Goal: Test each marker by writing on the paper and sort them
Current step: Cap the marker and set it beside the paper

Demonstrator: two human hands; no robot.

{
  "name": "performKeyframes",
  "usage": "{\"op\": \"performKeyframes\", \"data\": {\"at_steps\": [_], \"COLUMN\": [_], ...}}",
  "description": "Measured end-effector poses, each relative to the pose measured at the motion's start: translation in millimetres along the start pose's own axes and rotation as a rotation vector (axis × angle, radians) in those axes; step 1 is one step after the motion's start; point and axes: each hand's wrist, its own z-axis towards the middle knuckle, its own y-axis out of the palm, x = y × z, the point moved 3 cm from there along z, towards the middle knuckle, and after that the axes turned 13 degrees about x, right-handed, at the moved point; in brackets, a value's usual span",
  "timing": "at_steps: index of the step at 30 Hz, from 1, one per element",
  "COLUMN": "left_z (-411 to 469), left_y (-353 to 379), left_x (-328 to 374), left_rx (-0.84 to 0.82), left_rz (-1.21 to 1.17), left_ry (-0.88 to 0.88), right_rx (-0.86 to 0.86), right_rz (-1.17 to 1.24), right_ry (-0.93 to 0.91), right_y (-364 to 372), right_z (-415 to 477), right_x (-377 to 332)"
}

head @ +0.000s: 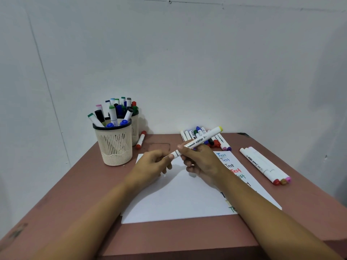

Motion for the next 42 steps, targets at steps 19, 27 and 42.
{"op": "performKeyframes", "data": {"at_steps": [19,27,42], "left_z": [-3,5,14], "left_y": [2,-21,-54], "left_x": [0,-3,26], "left_rx": [0.087,0.304,0.498], "left_rz": [-0.135,-0.669,-0.246], "left_ry": [-0.010,-0.326,0.029], "right_rx": [-0.038,0.180,0.118], "right_rz": [0.141,0.285,-1.264], "right_ry": [0.097,0.156,-0.435], "right_y": [4,-15,-18], "right_z": [4,11,21], "right_x": [5,-4,31]}}
